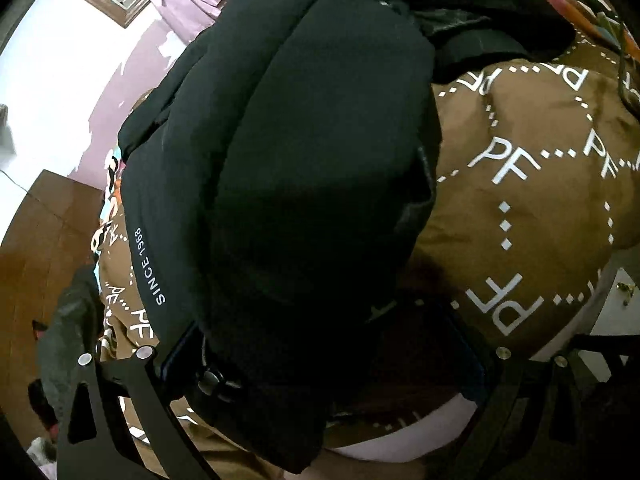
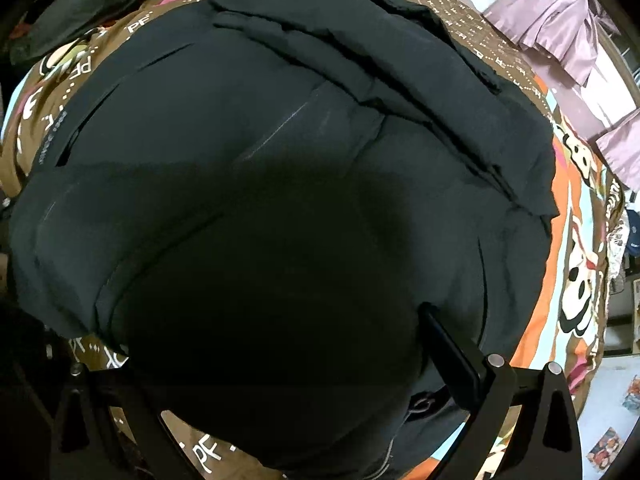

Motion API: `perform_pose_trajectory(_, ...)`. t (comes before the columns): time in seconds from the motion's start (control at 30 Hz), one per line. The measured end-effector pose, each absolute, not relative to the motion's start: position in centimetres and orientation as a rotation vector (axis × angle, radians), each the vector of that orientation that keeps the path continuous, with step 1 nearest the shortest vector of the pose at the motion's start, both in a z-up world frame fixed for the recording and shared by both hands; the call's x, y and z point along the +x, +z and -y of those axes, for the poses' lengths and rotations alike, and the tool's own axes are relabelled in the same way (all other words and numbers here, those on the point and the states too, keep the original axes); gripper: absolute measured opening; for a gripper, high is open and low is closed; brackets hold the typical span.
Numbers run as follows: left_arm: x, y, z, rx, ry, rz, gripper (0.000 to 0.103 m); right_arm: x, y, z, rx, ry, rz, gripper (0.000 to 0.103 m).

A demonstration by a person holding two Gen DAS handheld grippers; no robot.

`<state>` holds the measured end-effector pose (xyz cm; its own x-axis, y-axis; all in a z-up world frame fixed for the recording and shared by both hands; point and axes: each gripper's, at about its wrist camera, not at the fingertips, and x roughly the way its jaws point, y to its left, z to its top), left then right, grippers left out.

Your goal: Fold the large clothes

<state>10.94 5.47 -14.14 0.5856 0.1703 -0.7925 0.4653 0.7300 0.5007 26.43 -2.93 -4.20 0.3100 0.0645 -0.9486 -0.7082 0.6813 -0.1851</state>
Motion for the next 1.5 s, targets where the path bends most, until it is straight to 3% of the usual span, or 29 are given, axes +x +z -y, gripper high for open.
perform_pose_trajectory(0.03,11.1,-14.0,-5.6,0.768,-0.177,-0.944,0.087,26.1,-4.4,3.3,-0.664,0.575,-1.157,0.103)
perform_pose_trajectory(0.1,11.4,-13.3,-6.1,0.768,-0.137,-0.912,0.047,25.8,-4.9,3.8,-0.661,0.592,-1.169,0.103)
perform_pose_trajectory(0.2,11.7,-11.5,-7.6,0.665,-0.158,-0.901,0.025,25.1,-5.7,4.6,-0.658,0.624,-1.2,0.103)
perform_pose_trajectory(0.3,12.3,-9.2,-8.0,0.625,-0.179,-0.87,0.014,24.3,-6.1,5.1,-0.663,0.66,-1.217,0.103)
perform_pose_trajectory(0.6,15.8,2.0,-6.4,0.463,-0.226,-0.732,0.011,24.2,-3.8,7.0,-0.532,0.713,-1.209,0.103)
perform_pose_trajectory(0.8,21.3,8.7,-4.5,0.42,-0.248,-0.751,0.011,23.3,0.1,9.0,-0.427,0.734,-1.064,0.103)
perform_pose_trajectory(1.03,27.2,10.7,-4.3,0.327,-0.263,-0.834,0.011,18.9,2.4,8.5,-0.548,0.683,-0.821,0.103)
perform_pose_trajectory(1.33,30.7,11.2,-3.9,0.197,-0.289,-0.868,0.011,18.1,-5.5,4.0,-0.919,0.367,-0.697,0.103)
perform_pose_trajectory(1.5,30.6,11.3,-4.3,0.177,-0.319,-0.868,0.011,20.1,-5.3,4.6,-0.917,0.249,-0.687,0.103)
